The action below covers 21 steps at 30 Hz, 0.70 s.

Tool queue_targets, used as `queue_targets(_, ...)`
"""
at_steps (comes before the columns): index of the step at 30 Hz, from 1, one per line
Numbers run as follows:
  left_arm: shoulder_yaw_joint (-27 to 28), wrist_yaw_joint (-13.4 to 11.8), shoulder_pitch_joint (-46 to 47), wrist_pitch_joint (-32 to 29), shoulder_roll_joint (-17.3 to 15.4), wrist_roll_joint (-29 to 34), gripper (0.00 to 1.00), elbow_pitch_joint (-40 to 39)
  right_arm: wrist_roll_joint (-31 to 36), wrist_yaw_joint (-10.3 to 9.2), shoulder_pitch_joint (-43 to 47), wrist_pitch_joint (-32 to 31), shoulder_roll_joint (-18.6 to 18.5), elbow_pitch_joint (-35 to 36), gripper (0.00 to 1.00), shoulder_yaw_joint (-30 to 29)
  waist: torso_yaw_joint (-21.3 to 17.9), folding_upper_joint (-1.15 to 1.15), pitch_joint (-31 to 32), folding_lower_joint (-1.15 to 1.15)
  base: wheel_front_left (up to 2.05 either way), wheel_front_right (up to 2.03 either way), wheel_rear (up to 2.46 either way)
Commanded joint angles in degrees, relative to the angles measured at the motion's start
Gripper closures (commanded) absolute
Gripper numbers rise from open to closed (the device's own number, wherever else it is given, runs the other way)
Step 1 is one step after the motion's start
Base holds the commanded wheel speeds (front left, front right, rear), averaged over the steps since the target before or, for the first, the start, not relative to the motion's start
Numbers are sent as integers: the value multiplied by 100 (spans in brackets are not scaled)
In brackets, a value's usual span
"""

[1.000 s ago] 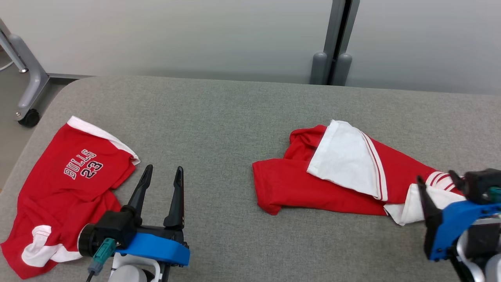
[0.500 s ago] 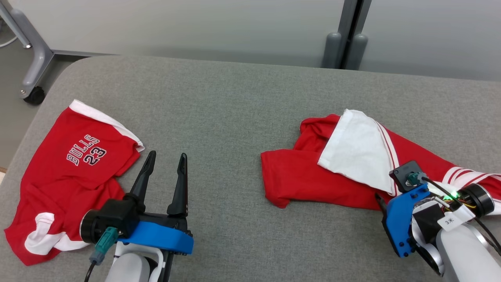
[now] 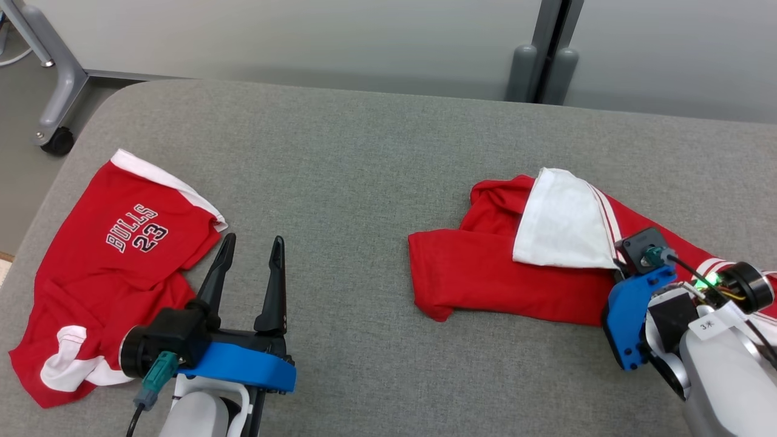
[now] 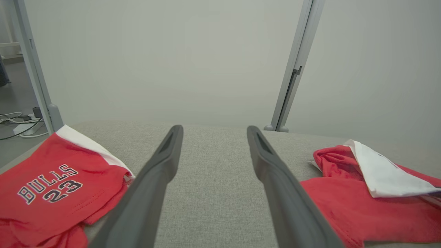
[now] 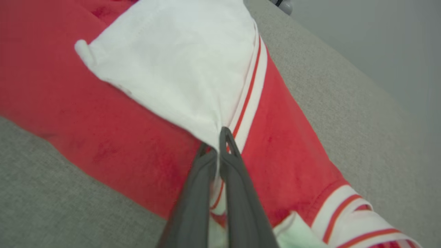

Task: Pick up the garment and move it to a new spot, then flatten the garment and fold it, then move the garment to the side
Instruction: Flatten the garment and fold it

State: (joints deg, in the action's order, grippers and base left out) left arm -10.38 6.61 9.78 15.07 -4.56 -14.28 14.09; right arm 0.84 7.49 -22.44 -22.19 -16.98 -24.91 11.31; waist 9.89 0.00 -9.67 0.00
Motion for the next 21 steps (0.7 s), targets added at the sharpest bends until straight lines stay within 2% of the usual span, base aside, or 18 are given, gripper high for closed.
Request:
queue_targets(1,-7,18,20,15,14,7,0,-17,-6,1,-142,146,23,-18,100,-76,-14,0,3,0,0,0,0)
queue_targets(7,-2,24,7,15,9,26,0,-75,-181,1,-443,414,152,193,100,-680,-45,0,-80,0,0,0,0)
queue_targets(10,2,29,80,15,5,28,0,-110,-225,1,-801,476,74,212,100,-964,-37,0,-184,0,0,0,0)
queue_targets(21,-179,52,317,15,59,22,0,-171,-284,2,-2271,1136,-1,-497,99,-2154,352,0,-535,0,0,0,0)
